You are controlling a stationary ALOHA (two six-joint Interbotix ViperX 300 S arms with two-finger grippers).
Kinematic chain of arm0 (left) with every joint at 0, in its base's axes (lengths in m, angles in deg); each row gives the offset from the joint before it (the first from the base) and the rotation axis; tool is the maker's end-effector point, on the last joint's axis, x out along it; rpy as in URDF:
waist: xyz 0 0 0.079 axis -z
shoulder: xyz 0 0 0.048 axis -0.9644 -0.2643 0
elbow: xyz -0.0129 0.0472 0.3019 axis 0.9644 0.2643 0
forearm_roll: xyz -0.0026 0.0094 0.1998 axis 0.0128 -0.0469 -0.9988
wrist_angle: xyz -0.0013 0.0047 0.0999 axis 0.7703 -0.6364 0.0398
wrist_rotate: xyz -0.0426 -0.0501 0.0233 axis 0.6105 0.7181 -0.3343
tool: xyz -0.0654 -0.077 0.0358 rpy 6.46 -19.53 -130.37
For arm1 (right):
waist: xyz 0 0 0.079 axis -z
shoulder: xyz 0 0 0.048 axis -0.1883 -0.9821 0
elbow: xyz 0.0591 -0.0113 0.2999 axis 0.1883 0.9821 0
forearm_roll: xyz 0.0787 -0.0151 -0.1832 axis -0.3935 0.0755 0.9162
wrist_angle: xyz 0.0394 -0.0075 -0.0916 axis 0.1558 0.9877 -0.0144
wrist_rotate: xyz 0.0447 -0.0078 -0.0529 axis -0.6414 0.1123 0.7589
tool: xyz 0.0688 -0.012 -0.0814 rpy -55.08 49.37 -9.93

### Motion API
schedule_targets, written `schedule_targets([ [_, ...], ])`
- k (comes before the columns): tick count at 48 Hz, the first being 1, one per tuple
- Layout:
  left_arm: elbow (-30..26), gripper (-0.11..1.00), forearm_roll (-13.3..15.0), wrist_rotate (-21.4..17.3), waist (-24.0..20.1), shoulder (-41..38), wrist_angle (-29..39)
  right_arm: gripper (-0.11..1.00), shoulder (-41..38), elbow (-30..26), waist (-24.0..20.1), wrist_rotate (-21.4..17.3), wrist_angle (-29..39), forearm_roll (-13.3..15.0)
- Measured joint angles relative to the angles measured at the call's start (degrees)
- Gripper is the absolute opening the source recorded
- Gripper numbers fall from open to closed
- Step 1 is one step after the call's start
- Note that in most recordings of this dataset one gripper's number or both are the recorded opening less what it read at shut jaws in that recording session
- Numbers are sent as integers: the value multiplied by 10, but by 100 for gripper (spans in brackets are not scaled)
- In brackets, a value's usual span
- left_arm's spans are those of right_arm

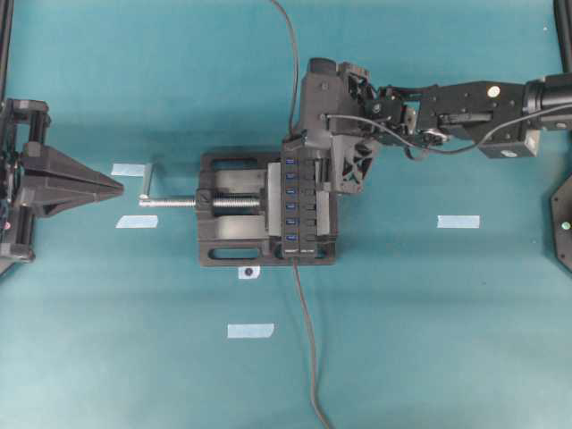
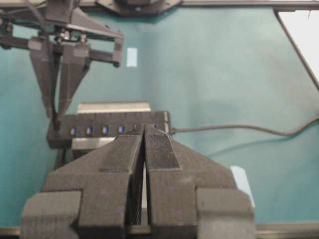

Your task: Insert the USB into the front port of the fixed hub.

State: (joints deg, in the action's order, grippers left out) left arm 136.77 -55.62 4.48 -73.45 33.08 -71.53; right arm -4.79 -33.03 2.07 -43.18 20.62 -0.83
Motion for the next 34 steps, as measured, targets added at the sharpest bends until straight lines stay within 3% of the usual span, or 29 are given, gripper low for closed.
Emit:
schedule_targets([
  [34, 3, 0, -1, 9, 0, 0, -1, 4, 15, 0, 0, -1, 8, -3],
])
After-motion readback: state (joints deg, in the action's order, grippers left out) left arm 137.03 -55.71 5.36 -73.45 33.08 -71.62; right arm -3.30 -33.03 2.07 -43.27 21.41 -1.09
